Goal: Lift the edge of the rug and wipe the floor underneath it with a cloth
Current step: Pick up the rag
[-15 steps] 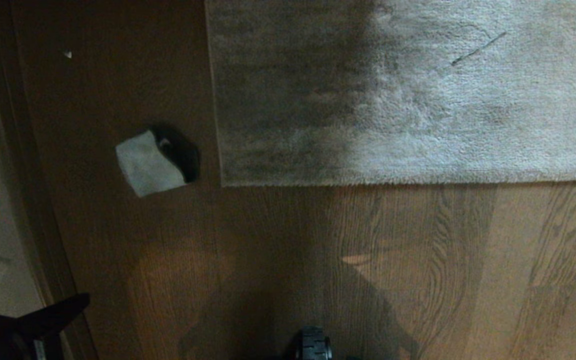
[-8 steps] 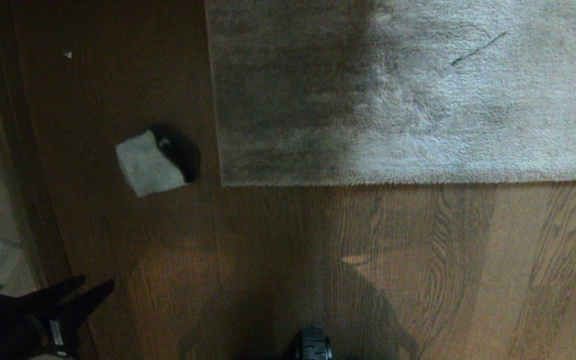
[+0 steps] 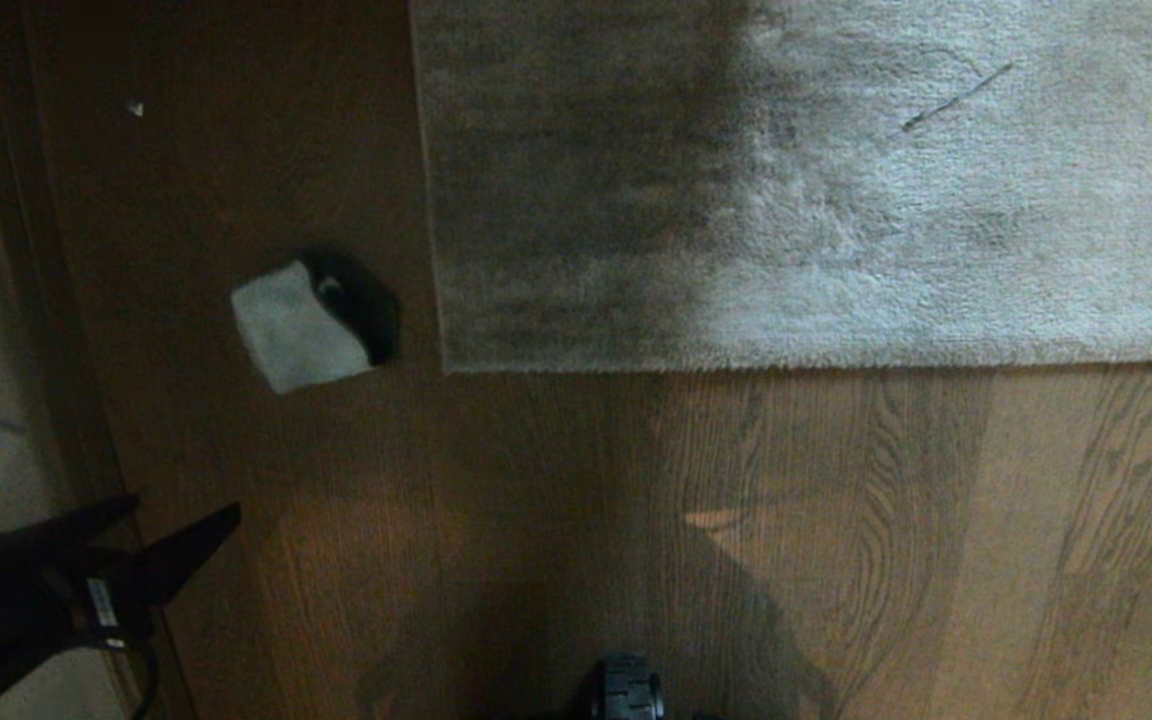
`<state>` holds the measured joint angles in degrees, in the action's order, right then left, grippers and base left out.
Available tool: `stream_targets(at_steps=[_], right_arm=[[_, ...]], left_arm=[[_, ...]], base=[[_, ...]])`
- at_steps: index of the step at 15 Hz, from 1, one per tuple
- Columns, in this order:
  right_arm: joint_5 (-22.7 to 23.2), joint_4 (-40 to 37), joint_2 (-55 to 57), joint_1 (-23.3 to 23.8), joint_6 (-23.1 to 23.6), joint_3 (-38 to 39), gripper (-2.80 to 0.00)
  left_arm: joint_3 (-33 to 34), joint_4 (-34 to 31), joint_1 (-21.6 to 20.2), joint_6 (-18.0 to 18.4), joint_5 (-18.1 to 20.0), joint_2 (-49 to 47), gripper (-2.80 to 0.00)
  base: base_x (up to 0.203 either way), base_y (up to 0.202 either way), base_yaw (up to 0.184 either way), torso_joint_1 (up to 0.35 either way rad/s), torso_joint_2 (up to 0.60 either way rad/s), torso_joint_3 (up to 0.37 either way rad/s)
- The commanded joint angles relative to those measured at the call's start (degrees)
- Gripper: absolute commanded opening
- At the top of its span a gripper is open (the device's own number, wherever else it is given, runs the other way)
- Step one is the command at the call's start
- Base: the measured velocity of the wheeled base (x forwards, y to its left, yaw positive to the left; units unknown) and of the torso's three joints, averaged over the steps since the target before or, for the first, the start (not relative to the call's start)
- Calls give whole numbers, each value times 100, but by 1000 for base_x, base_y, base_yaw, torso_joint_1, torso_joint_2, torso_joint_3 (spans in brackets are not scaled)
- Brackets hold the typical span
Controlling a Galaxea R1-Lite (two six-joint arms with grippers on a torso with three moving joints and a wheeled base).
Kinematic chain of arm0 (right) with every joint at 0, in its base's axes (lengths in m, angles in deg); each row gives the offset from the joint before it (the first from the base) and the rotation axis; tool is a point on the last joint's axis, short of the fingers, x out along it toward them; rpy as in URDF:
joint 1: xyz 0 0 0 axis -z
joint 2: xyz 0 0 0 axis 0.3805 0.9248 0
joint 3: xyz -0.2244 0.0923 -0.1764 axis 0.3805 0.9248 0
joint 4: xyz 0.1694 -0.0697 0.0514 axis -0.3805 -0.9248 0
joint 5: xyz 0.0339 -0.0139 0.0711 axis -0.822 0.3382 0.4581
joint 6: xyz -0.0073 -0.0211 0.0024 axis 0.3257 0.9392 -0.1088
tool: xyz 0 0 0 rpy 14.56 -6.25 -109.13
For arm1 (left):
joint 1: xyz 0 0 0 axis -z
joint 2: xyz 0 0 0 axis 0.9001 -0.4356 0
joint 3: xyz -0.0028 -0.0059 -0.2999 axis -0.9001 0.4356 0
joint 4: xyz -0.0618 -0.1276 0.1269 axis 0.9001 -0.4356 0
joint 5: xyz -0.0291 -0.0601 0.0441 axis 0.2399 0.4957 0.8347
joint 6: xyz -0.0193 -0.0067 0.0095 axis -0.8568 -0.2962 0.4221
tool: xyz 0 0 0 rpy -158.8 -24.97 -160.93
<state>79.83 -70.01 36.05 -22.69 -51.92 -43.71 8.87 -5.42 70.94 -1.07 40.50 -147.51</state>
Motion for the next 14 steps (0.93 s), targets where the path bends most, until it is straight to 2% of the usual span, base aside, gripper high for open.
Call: stream_targets(at_steps=[1, 4, 9, 14], right_arm=[[-2, 2, -2, -2, -3, 0, -280], [-2, 2, -2, -2, -3, 0, -280], [-2, 2, -2, -2, -3, 0, -280], [-2, 2, -2, -2, -3, 0, -280]], left_arm=[[-185, 17, -26, 2, -2, 6, 0], [-362, 54, -112, 1, 2, -109, 0], [-521, 755, -113, 70, 7, -563, 0], [-714, 862, -277, 98, -28, -824, 0]], base=[[0, 0, 0, 0, 0, 0], [0, 0, 0, 0, 0, 0], [0, 0, 0, 0, 0, 0], [0, 0, 0, 0, 0, 0]])
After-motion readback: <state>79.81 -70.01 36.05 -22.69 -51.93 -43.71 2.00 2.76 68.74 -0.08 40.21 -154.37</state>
